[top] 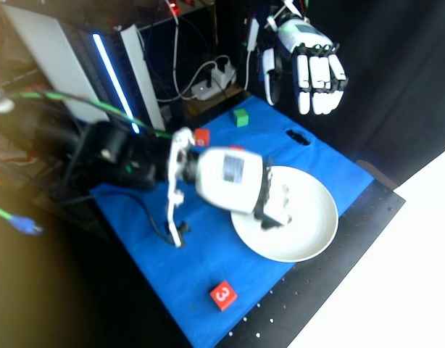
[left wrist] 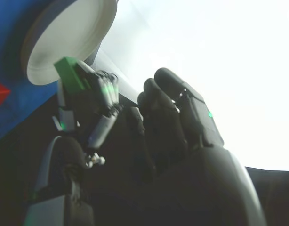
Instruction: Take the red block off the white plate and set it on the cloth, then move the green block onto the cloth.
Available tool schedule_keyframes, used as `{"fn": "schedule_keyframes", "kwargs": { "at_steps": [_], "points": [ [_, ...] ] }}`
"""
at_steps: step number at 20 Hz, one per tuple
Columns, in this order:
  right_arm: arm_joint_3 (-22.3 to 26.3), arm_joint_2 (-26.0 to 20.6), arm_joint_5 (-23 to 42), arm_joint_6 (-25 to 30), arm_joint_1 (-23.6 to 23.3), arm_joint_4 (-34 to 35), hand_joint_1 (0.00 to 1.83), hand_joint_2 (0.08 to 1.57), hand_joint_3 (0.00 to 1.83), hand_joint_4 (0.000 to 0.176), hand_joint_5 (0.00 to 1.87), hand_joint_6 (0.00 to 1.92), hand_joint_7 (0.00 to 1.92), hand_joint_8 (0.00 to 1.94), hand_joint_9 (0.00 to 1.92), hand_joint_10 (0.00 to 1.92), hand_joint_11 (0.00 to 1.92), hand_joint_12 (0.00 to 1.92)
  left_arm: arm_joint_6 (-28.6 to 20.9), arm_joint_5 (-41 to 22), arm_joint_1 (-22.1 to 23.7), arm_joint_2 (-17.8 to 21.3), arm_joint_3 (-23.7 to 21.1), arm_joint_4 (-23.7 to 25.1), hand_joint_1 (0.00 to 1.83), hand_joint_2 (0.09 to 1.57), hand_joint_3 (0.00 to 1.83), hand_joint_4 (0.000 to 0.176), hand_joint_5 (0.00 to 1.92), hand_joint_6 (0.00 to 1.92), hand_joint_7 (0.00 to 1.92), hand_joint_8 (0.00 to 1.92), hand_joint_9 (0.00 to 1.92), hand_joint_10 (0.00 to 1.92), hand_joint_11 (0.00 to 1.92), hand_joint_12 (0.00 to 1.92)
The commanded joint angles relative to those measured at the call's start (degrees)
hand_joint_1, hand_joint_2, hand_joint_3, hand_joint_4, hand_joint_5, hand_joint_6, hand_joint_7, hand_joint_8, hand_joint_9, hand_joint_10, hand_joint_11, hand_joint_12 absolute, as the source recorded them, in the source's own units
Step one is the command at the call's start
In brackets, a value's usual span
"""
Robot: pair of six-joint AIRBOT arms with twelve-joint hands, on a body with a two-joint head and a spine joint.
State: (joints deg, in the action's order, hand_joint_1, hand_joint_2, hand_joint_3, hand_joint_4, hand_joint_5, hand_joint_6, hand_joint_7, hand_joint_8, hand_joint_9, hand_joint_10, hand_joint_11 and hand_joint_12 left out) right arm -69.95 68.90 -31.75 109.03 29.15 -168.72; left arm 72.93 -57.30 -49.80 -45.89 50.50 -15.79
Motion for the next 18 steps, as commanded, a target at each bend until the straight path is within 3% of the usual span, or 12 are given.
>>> {"fn": "schedule_keyframes", "kwargs": {
  "at_steps": [1,3,4,6,8,9,10,11,12,13,15,18],
  "points": [
    [1.0,-0.92,-8.77,-0.25,-0.69,-1.56,1.24,1.2,0.0,0.0,0.82,0.97,0.86,1.49,0.85,1.68,0.76,1.91,0.06,-7.57,0.76,0.21,-0.13,0.77,0.79,1.15,0.0,0.032,0.52,0.0,0.5,0.0,0.54,0.0,0.16,1.06],
    [3.71,-3.58,-11.09,-0.24,-0.69,-3.11,1.26,1.16,0.0,0.0,0.88,0.97,0.96,1.29,0.88,1.42,0.75,1.77,0.06,-7.68,0.69,0.39,-0.24,0.6,0.81,1.14,0.0,0.045,0.52,0.0,0.52,0.0,0.55,0.0,0.14,1.1],
    [5.23,-4.95,-12.14,-0.24,-0.69,-3.85,1.26,1.14,0.0,0.0,0.91,0.93,0.99,1.23,0.9,1.32,0.74,1.69,0.06,-7.9,0.41,0.61,-0.4,0.47,0.83,1.14,0.0,0.019,0.53,0.0,0.52,0.0,0.55,0.0,0.16,1.04],
    [7.47,-7.14,-14.31,-0.23,-0.45,-3.85,1.27,1.13,0.0,0.0,0.91,0.89,1.02,1.2,0.95,1.32,0.77,1.71,0.07,-8.45,-0.16,1.07,-0.73,0.06,0.83,1.14,0.0,0.001,0.54,0.0,0.53,0.0,0.56,0.0,0.19,0.93],
    [9.45,-8.89,-16.44,-0.23,1.04,-3.85,1.26,1.15,0.0,0.0,0.89,0.87,0.95,1.35,1.05,1.7,0.98,1.89,0.07,-8.86,-0.41,1.34,-0.97,-0.18,0.8,1.14,0.0,0.034,0.52,0.0,0.53,0.0,0.54,0.0,0.13,1.0],
    [10.29,-9.69,-17.37,-0.23,1.64,-3.85,1.18,1.14,0.0,0.0,0.93,1.02,1.09,1.52,1.13,1.88,1.15,1.92,0.08,-8.87,-0.43,1.35,-0.99,-0.18,0.8,1.15,0.0,0.041,0.51,0.0,0.52,0.0,0.53,0.0,0.12,1.0],
    [11.0,-10.39,-18.19,-0.23,2.25,-3.85,1.23,1.18,0.01,0.0,0.87,0.95,0.91,1.51,1.05,1.87,1.06,1.92,0.08,-8.93,-0.45,1.38,-1.02,-0.18,0.78,1.15,0.0,0.049,0.51,0.0,0.51,0.0,0.5,0.0,0.09,0.99],
    [11.91,-11.37,-19.22,-0.23,2.93,-3.85,1.25,1.15,0.0,0.0,0.92,0.88,0.96,1.35,0.98,1.66,0.9,1.92,0.09,-9.02,-0.54,1.47,-1.1,-0.22,0.78,1.15,0.0,0.052,0.5,0.0,0.49,0.0,0.47,0.0,0.05,0.97],
    [12.94,-12.33,-20.54,-0.23,3.68,-3.85,1.26,1.13,0.0,0.0,0.97,0.8,0.98,1.31,1.01,1.63,0.91,1.92,0.09,-9.21,-0.74,1.6,-1.22,-0.38,0.78,1.15,0.0,0.051,0.5,0.0,0.48,0.0,0.48,0.0,0.07,0.95],
    [13.69,-13.09,-21.51,-0.23,4.24,-3.85,1.26,1.14,0.0,0.0,0.96,0.82,0.94,1.37,0.95,1.65,0.85,1.92,0.09,-9.42,-0.96,1.72,-1.32,-0.52,0.77,1.15,0.0,0.047,0.5,0.0,0.48,0.0,0.49,0.01,0.09,0.95],
    [15.16,-14.51,-23.1,-0.23,5.43,-3.85,1.26,1.12,0.0,0.0,0.98,0.9,1.03,1.13,0.94,1.44,0.81,1.83,0.12,-9.94,-1.42,1.99,-1.56,-0.77,0.74,1.15,0.0,0.065,0.49,0.0,0.45,0.0,0.44,0.0,0.0,1.02],
    [17.85,-17.14,-26.47,-0.23,7.91,-3.85,1.26,1.14,0.0,0.0,0.97,0.8,0.96,1.33,0.97,1.64,0.87,1.92,0.39,-10.41,-1.68,2.24,-1.82,-1.02,0.73,1.14,0.0,0.049,0.5,0.0,0.47,0.0,0.45,0.0,0.0,1.06]
  ]
}}
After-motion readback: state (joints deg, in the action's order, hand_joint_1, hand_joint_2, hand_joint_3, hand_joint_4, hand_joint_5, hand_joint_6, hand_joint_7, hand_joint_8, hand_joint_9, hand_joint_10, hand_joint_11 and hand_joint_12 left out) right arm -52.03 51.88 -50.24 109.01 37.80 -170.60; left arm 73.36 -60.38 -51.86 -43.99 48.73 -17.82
